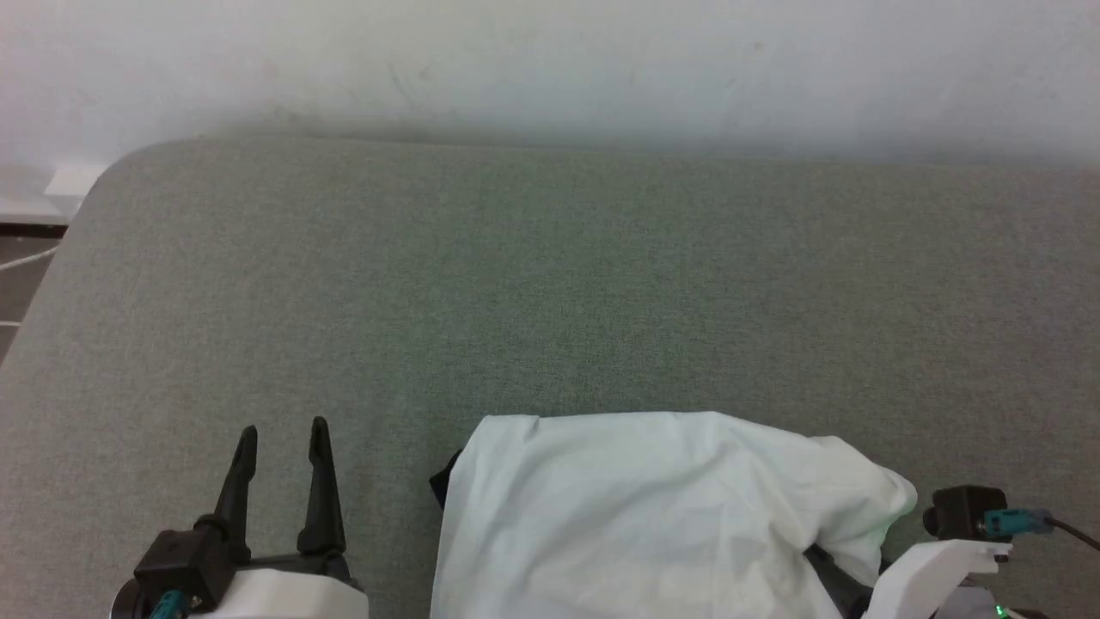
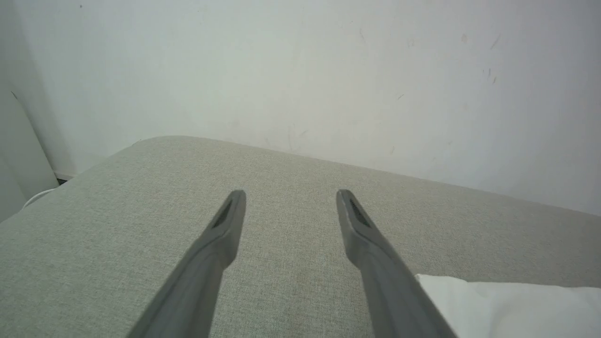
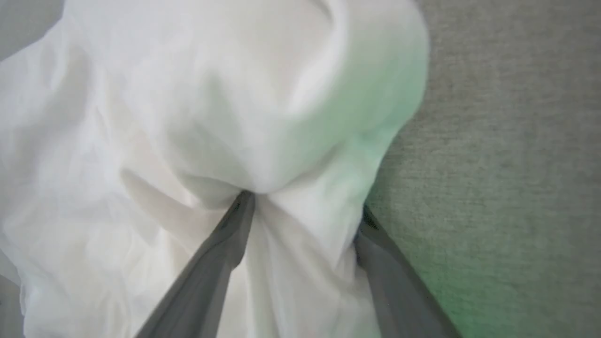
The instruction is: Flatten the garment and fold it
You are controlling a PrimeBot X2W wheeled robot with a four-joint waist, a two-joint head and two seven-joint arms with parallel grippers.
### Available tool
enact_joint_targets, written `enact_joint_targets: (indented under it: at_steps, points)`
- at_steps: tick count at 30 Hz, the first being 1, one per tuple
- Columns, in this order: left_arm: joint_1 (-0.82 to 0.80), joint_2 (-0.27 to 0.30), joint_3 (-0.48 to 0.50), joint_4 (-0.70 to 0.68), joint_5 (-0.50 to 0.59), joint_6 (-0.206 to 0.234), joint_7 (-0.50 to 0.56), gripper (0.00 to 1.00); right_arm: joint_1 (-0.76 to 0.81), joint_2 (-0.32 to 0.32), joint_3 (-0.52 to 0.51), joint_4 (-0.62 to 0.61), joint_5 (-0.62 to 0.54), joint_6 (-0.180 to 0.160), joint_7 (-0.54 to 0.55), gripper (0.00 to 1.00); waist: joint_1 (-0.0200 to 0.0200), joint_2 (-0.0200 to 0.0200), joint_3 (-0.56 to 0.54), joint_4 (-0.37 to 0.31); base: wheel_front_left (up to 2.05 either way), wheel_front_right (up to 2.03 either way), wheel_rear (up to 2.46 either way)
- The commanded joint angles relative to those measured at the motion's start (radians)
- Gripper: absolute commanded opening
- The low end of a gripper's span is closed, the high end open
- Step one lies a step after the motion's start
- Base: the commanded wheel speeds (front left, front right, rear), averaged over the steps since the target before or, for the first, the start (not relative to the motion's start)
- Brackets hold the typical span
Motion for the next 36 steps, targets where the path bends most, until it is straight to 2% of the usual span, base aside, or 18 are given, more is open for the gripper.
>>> enact_joint_targets:
  at_steps: [1, 2, 3, 7, 12, 20, 26, 30, 36]
  points:
    - [-0.017, -0.007, 0.008, 0.007, 0.01, -0.01, -0.005, 1.0, 0.006, 0.021, 0.048, 0.05, 0.018, 0.0, 0.019, 0.84, 0.0001, -0.0001, 0.022, 0.012, 0.0, 0.0, 0.0]
    - [-0.02, -0.009, 0.01, 0.01, 0.013, -0.014, -0.005, 1.0, 0.004, 0.019, 0.06, 0.057, 0.025, 0.0, 0.017, 0.22, 0.0001, -0.0001, 0.025, 0.013, 0.0, 0.0, 0.0]
    - [-0.023, -0.011, 0.012, 0.012, 0.016, -0.017, -0.005, 1.0, 0.001, 0.015, 0.068, 0.064, 0.03, 0.0, 0.014, 0.0, 0.0001, -0.0001, 0.028, 0.014, 0.0, 0.0, 0.0]
    - [-0.032, -0.017, 0.019, 0.021, 0.024, -0.027, -0.005, 1.0, -0.017, 0.0, 0.067, 0.077, 0.052, 0.0, -0.027, 0.0, 0.0001, -0.0001, 0.033, 0.013, 0.0, 0.0, 0.0]
    - [-0.032, -0.02, 0.022, 0.034, 0.029, -0.033, -0.005, 1.0, -0.05, -0.022, 0.016, 0.07, 0.096, 0.0, -0.081, 0.0, 0.0001, -0.0001, 0.024, 0.002, 0.0, 0.0, 0.0]
    - [-0.026, -0.021, 0.019, 0.044, 0.027, -0.038, -0.005, 1.0, -0.097, -0.104, -0.154, 0.082, 0.155, 0.0, -0.108, 0.0, 0.0001, -0.0001, -0.003, -0.017, 0.0, 0.0, 0.0]
    - [-0.018, -0.021, 0.009, 0.049, 0.022, -0.035, -0.005, 1.0, -0.114, -0.156, -0.29, 0.134, 0.125, 0.0, -0.103, 0.0, 0.0001, -0.0001, -0.02, -0.029, 0.0, 0.0, 0.0]
    - [-0.008, -0.021, 0.01, 0.052, 0.019, -0.033, -0.005, 1.0, -0.109, -0.16, -0.292, 0.107, 0.106, 0.0, -0.088, 0.0, 0.0001, -0.0001, -0.038, -0.038, 0.0, 0.0, 0.0]
    - [0.006, -0.021, 0.01, 0.052, 0.011, -0.03, -0.005, 1.0, -0.061, -0.132, -0.218, -0.039, 0.113, 0.0, -0.007, 0.0, 0.0001, -0.0001, -0.061, -0.049, 0.0, 0.0, 0.0]
